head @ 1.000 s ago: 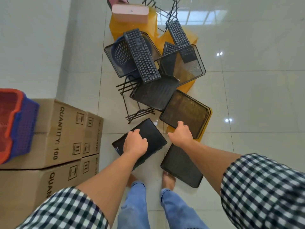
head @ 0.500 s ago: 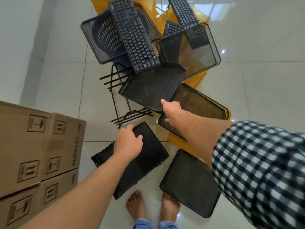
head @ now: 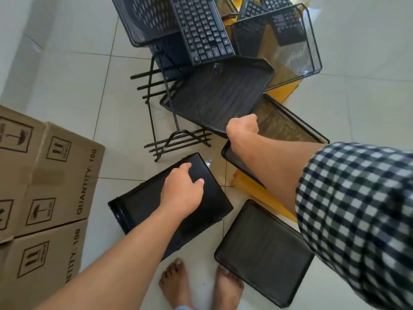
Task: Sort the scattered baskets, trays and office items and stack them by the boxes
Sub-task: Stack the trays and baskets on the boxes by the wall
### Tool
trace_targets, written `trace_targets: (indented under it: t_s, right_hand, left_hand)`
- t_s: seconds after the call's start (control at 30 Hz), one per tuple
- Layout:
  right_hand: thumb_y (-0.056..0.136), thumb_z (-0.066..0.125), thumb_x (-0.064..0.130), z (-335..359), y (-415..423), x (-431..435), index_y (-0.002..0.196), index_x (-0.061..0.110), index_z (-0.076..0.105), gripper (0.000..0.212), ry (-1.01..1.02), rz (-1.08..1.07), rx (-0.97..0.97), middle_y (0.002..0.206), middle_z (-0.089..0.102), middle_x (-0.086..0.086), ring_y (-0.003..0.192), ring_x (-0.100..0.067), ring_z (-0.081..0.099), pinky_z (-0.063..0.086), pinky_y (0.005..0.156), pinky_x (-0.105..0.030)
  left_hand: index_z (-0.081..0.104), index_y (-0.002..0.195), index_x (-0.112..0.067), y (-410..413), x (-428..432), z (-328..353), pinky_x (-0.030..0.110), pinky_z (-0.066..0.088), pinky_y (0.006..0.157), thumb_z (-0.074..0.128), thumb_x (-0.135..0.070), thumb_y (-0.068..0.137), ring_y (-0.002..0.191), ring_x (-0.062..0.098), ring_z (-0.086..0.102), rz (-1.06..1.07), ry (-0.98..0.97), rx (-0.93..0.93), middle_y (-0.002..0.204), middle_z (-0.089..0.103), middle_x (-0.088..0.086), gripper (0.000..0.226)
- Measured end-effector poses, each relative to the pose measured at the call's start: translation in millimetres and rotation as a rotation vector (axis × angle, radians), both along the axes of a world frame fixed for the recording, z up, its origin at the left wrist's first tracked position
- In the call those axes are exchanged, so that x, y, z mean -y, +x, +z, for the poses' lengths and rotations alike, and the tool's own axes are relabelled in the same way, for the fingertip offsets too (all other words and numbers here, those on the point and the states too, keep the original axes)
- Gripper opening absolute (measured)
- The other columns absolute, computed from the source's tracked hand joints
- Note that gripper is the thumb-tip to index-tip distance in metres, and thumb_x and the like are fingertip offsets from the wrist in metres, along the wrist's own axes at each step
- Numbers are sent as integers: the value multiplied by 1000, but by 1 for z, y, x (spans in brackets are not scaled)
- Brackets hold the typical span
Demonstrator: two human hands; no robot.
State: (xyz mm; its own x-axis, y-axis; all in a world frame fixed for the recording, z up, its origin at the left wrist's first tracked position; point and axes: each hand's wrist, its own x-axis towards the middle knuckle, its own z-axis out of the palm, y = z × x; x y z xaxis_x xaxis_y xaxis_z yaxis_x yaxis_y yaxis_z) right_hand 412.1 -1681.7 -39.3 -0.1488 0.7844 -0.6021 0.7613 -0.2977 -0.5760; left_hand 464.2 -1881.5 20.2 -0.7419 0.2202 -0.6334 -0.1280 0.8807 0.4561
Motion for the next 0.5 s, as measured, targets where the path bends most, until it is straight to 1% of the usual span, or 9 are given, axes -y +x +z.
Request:
trace_targets:
  t_s: [0.03,0.07,0.17,0.23,0.3,0.4,0.47,0.5]
  right_hand:
    - [95,59,13,1,-2,2,137,10,41,46,40,-12,12,125,57,-13,103,-27,57,55,89,-43]
    - [94,62,14,5,-2,4,135,10,40,47,63,-7,8,124,57,-13,101,-28,58,56,87,-43]
    - [92,71,23,7,-7,1,135,13,35,57,89,10,10,129,56,-15,112,-34,59,55,93,-50]
    - [90,72,17,9,-10,-1,136,11,37,58,93,38,68,127,57,-15,112,-34,60,56,92,-49]
    - [90,68,12,10,-10,-4,136,7,42,53,39,54,92,127,58,-16,110,-33,62,58,89,-45]
    - [92,56,15,15,-9,-10,137,7,48,47,-179,170,2,136,54,-15,120,-32,59,56,95,-45]
    - [91,55,17,21,-9,-7,132,7,53,43,-201,160,-73,133,57,-14,118,-31,60,57,93,-43]
    - [91,55,18,23,-12,-3,131,7,54,42,-173,132,-103,129,59,-14,114,-31,62,58,86,-40]
  left_hand:
    - [35,153,-29,0,1,1,41,47,103,64,-28,97,133,24,50,9,7,6,150,46,0,63]
    - [36,152,-30,-1,1,3,41,47,102,64,-28,97,132,24,50,13,15,11,150,47,0,62]
    - [37,151,-31,-1,6,4,41,48,101,65,-28,96,132,22,51,14,20,10,149,47,-1,62]
    - [38,151,-31,-2,9,2,40,49,100,65,-29,96,132,22,52,17,3,4,148,48,-1,61]
    - [38,151,-31,-1,14,-1,38,50,98,66,-29,96,131,22,53,5,-12,3,148,48,-1,61]
    - [39,150,-30,1,18,-4,37,49,97,65,-29,96,130,22,53,10,-12,20,148,48,-1,60]
    - [40,150,-29,3,17,-6,37,49,98,65,-29,96,130,22,52,13,-12,36,148,48,0,59]
    - [40,150,-29,3,16,-6,38,48,99,65,-29,96,130,22,52,14,-11,40,148,48,0,59]
